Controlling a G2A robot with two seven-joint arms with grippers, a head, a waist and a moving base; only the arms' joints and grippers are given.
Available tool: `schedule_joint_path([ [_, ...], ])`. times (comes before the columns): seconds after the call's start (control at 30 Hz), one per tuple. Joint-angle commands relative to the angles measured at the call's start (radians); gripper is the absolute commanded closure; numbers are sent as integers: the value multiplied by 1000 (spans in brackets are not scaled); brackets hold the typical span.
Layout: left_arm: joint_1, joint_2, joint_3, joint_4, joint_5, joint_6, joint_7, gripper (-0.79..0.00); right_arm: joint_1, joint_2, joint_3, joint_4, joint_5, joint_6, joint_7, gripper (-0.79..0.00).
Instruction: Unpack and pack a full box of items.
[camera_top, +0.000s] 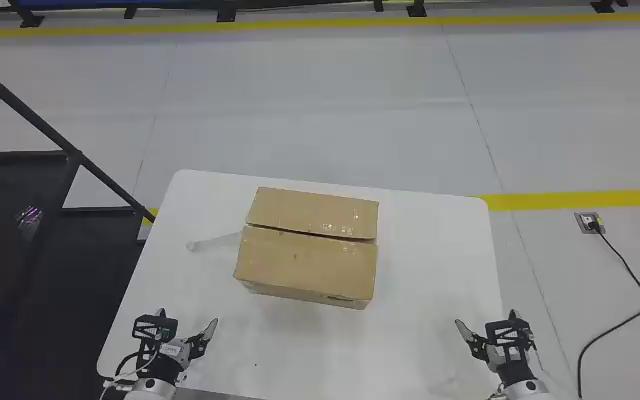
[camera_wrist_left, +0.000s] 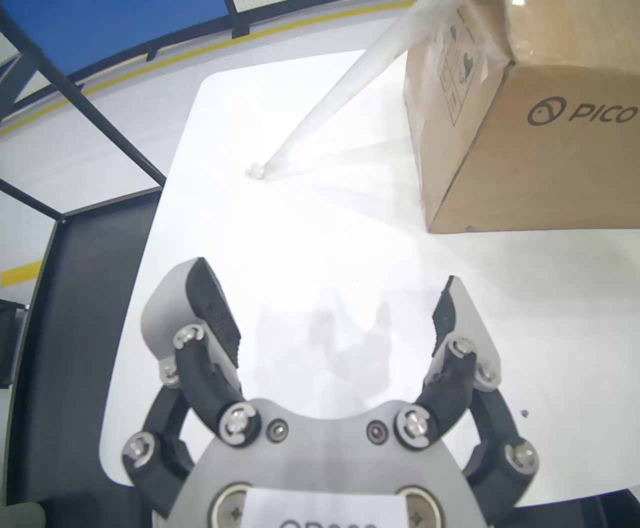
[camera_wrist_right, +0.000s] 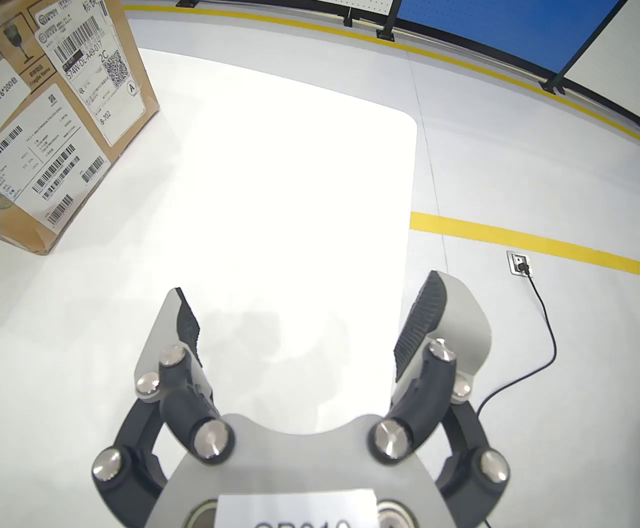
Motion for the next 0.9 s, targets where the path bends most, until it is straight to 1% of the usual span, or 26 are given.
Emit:
schedule_joint_path([
  [0.0,0,0,0,0,0,0,0,-785,0,0,0,0,0,0,0,-784],
  [0.27,0,0,0,0,0,0,0,-784,0,0,0,0,0,0,0,-784],
  [0.33,-11,-1,-5,2,-3,0,14,-785,8,0,-9,-9,16,-48,-13,-785],
  [0.4,-27,-3,-3,14,-14,1,50,-785,33,-1,-10,-8,42,-64,-13,-785],
  [0.5,-71,-7,-2,39,-61,-14,84,-785,74,-2,-26,-29,68,-114,15,-785],
  [0.67,-162,-9,6,95,-103,-75,119,-785,144,-2,-57,-56,90,-191,75,-785],
  [0.73,-197,-12,19,113,-102,-76,132,-785,176,-4,-76,-63,94,-199,100,-785],
  [0.8,-228,-14,27,131,-112,-71,131,-785,204,-7,-97,-67,130,-224,116,-785],
  [0.87,-244,-16,33,139,-101,-50,123,-785,224,-7,-103,-74,133,-236,133,-785],
])
